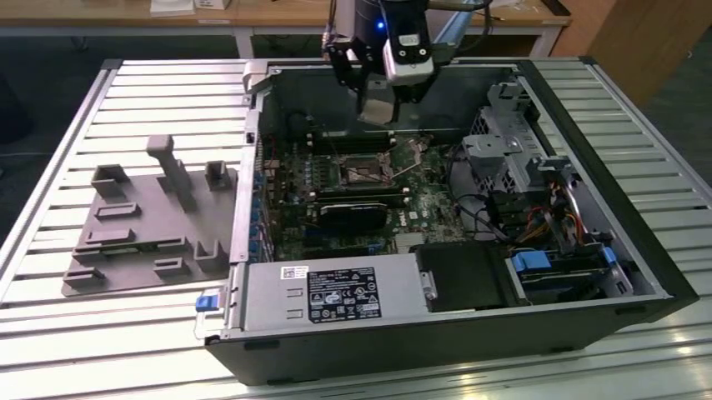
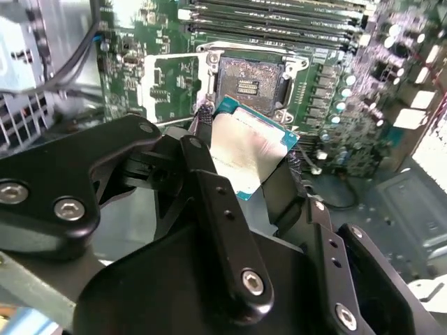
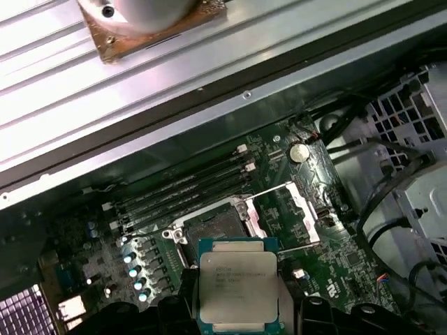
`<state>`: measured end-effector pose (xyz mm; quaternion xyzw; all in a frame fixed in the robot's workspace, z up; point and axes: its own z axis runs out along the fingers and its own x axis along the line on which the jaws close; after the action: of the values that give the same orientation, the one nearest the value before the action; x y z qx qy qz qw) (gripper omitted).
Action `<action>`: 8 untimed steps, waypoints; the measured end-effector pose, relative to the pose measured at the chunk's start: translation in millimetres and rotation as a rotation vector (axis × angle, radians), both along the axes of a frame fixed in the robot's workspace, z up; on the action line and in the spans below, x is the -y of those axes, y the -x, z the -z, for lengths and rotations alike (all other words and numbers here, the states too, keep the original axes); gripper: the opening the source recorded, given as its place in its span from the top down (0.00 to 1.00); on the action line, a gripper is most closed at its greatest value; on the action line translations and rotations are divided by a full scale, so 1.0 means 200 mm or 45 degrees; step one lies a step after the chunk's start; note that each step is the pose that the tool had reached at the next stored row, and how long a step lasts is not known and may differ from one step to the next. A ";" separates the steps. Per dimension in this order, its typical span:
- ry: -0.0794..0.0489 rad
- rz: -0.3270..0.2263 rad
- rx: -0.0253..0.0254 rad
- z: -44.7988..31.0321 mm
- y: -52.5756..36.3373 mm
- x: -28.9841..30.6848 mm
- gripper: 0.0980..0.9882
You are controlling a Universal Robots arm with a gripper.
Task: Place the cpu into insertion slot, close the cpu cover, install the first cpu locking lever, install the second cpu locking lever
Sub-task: 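Place the cpu into insertion slot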
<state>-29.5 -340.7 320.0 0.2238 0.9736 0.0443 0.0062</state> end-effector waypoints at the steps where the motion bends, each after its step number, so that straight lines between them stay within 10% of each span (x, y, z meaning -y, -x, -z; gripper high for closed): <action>1: 0.000 0.023 0.0000 0.004 0.000 0.000 0.51; 8: 0.000 0.185 0.0001 0.041 0.000 0.000 0.51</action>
<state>-29.5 -340.7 311.7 0.2940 0.9548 0.0437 0.0094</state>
